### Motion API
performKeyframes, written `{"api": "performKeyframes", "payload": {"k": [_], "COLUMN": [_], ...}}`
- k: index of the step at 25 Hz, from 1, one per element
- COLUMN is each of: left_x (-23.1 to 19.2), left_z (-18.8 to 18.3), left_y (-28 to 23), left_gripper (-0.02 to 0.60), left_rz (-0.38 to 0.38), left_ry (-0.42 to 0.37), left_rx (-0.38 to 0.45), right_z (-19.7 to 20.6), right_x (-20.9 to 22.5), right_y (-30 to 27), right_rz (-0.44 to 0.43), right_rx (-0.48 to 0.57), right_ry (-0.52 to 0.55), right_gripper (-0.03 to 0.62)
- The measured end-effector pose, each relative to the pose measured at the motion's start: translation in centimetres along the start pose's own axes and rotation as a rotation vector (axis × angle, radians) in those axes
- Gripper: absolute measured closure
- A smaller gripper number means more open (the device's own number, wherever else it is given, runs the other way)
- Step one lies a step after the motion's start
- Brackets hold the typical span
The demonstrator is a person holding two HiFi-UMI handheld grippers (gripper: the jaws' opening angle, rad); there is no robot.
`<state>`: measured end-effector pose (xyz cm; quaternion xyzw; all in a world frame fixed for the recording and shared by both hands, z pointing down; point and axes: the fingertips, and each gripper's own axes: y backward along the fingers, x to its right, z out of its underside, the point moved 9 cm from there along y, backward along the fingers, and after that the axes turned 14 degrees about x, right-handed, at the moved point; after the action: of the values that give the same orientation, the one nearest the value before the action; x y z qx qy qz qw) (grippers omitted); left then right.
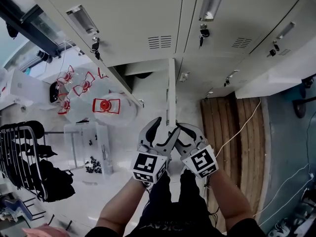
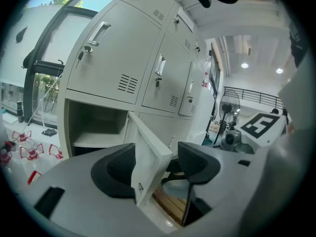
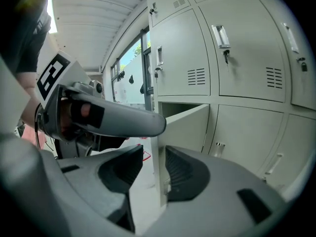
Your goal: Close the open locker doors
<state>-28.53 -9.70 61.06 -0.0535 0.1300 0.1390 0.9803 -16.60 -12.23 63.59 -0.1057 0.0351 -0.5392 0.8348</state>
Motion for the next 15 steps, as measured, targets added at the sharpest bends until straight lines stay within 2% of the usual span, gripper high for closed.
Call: {"api": "performKeyframes", "payload": {"k": [7, 15], "left_x": [-0.4, -1.4], "left_z": [0.4, 0.0], "left_y": [-0.4, 0.8], "left_gripper": [0.334, 0.357], "left_rz": [-0.010, -0.052], "left_ry": [-0.036, -0.026], "left_rx": [-0.009, 0.000], "right_z": [0.4, -0.5], "right_x": [1.3, 3.1], "right_y": [1.7, 1.9], "right_rz": [0.051, 0.167], "right_rx": [0.019, 0.096], "right_ry": [-0.052, -0.201], "right_gripper": [0.465, 0.465]}}
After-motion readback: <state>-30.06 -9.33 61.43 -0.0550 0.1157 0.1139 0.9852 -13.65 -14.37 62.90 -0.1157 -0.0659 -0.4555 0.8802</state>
